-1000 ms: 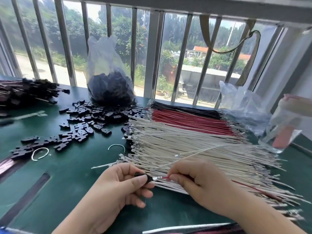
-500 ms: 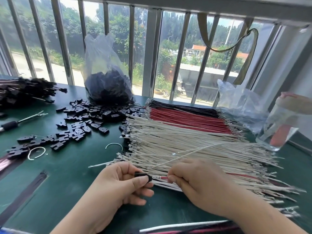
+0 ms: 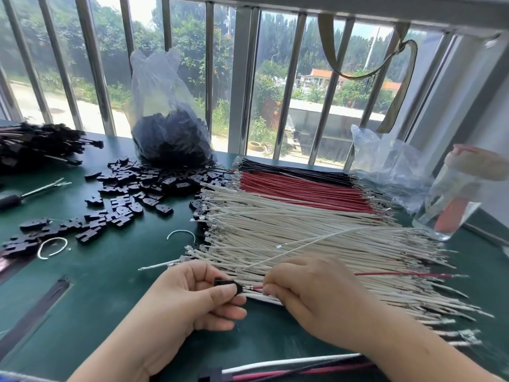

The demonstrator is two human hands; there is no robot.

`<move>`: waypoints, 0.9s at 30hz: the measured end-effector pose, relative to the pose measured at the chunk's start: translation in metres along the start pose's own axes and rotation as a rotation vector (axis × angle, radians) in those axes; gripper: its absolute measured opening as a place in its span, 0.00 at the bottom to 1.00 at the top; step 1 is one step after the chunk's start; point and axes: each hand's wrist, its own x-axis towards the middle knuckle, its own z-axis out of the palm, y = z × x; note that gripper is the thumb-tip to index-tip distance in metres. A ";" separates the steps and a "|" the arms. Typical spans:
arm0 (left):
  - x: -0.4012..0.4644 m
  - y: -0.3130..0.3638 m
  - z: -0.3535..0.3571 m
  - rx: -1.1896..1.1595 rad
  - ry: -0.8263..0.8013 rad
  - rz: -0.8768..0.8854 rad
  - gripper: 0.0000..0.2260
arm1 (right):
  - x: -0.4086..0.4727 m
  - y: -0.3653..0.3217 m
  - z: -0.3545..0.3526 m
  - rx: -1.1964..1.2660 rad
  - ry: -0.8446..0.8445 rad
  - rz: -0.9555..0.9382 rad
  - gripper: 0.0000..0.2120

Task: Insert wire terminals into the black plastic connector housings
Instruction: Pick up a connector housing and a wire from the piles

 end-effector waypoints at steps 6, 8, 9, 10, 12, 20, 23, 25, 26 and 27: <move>0.000 -0.002 0.005 0.101 -0.003 0.003 0.04 | 0.002 -0.001 0.010 0.131 -0.088 0.041 0.12; 0.001 -0.002 0.004 0.102 -0.009 0.002 0.04 | 0.003 -0.002 0.014 0.154 -0.109 0.046 0.11; 0.001 -0.002 0.004 0.094 -0.009 0.000 0.04 | 0.004 -0.002 0.015 0.170 -0.109 0.058 0.10; 0.001 -0.002 0.003 0.085 -0.011 -0.002 0.04 | 0.004 -0.001 0.014 0.184 -0.107 0.071 0.09; 0.002 -0.002 0.002 0.065 -0.007 -0.006 0.04 | 0.005 -0.001 0.012 0.205 -0.104 0.085 0.09; 0.007 -0.007 0.004 0.077 0.059 0.034 0.03 | 0.005 -0.002 0.009 0.207 -0.017 0.101 0.09; 0.007 -0.008 0.005 0.114 0.063 0.053 0.04 | 0.004 -0.002 0.008 0.198 -0.002 0.107 0.08; 0.008 -0.010 0.005 0.113 0.061 0.055 0.04 | 0.004 -0.002 0.008 0.201 0.001 0.117 0.08; 0.008 -0.010 0.005 0.108 0.061 0.052 0.04 | 0.004 -0.003 0.008 0.199 0.004 0.120 0.07; 0.008 -0.009 0.005 0.102 0.061 0.047 0.04 | 0.004 -0.003 0.008 0.199 0.007 0.121 0.08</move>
